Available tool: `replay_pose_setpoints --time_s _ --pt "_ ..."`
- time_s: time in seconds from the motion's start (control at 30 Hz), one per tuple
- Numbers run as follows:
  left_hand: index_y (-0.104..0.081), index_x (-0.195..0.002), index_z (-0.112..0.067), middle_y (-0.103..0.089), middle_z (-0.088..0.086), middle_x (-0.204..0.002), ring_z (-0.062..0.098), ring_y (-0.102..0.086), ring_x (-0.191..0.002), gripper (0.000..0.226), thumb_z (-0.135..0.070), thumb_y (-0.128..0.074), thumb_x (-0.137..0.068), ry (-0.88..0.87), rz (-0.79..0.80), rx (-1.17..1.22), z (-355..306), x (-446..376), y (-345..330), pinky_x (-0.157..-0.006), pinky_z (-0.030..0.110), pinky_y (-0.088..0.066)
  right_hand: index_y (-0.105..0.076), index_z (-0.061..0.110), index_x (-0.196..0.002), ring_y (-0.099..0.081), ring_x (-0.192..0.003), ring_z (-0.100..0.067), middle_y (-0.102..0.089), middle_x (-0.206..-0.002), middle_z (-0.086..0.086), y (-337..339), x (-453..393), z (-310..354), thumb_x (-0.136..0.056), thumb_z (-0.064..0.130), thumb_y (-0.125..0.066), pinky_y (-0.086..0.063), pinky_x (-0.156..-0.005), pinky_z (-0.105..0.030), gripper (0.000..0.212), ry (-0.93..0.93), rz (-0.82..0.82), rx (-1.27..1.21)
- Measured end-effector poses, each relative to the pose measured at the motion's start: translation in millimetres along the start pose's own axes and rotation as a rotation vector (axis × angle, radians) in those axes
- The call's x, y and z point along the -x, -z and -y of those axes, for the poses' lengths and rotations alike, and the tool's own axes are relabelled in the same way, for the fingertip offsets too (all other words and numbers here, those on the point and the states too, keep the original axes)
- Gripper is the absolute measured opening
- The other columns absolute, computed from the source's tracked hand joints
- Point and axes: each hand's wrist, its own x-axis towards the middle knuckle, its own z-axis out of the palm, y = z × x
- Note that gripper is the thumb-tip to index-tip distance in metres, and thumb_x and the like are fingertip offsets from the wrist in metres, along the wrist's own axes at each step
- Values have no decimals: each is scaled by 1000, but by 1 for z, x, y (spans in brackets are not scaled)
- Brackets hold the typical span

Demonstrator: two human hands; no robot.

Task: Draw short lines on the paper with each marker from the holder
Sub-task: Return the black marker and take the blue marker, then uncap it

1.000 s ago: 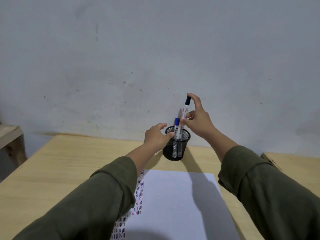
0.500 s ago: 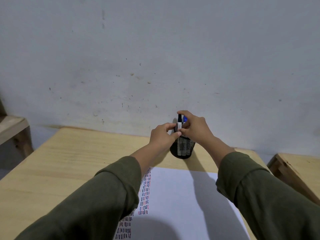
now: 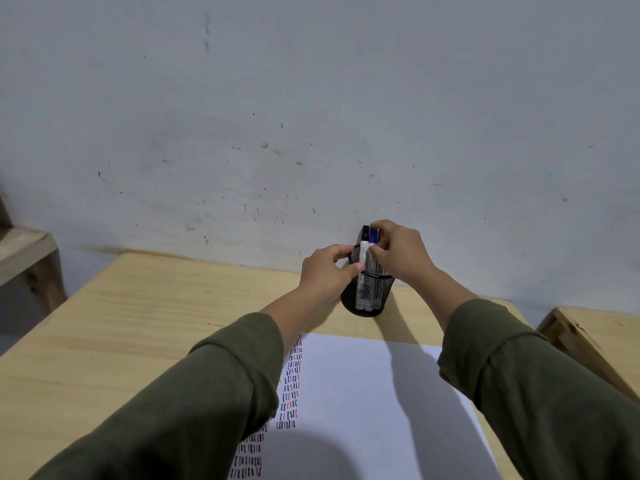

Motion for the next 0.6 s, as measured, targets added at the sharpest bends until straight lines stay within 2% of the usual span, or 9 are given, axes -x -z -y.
replay_pose_setpoints --time_s 0.1,0.17,0.3,0.37,0.43,0.53,0.6 --pt "-60 -122 -23 -63 -3 -124 3 -50 -96 41 -25 -67 -82 -2 -13 18 1 1 -1 -60 -2 -36 -60 16 -113 -53 -77 -20 -57 -95 -9 0 5 3 -79 11 -66 -37 -67 -23 34 5 -89 -58" --pt "-59 -122 -22 -63 -3 -124 3 -50 -96 41 -25 -67 -82 -5 -17 22 1 2 -2 -59 -4 -35 -57 20 -105 -55 -72 -21 -54 -96 -9 -2 13 5 -78 12 -68 -38 -59 -23 30 21 -133 -104" --pt "-58 -124 -22 -60 -1 -128 8 -53 -109 42 -27 -66 -83 6 -30 20 -1 6 -2 -70 4 -32 -44 25 -101 -62 -72 -22 -62 -93 -9 -2 27 10 -82 8 -63 -49 -57 -28 32 -7 -112 -222" --pt "-57 -125 -23 -57 -1 -131 14 -51 -119 43 -30 -64 -84 24 -45 -3 -4 8 -1 -78 11 -31 -39 26 -103 -64 -73 -20 -62 -92 -8 4 30 14 -83 7 -63 -49 -53 -22 37 -42 -144 -305" --pt "-57 -125 -23 -57 0 -132 16 -49 -124 41 -33 -61 -85 26 -75 -14 -10 9 4 -85 14 -32 -38 23 -106 -63 -70 -14 -62 -90 -6 16 30 20 -82 5 -65 -44 -52 -10 41 -45 -240 -376" --pt "-61 -120 -22 -62 -2 -126 15 -52 -122 34 -34 -57 -88 -24 -133 32 -24 11 16 -103 25 -37 -38 20 -105 -62 -66 0 -64 -82 5 43 31 35 -79 7 -70 -44 -60 -5 44 -24 -369 -481" --pt "-63 -117 -24 -66 -5 -119 12 -56 -115 31 -35 -54 -89 -87 -166 117 -37 16 24 -100 26 -40 -37 21 -103 -63 -66 4 -67 -80 13 60 37 47 -79 11 -71 -45 -62 -5 43 9 -365 -510"
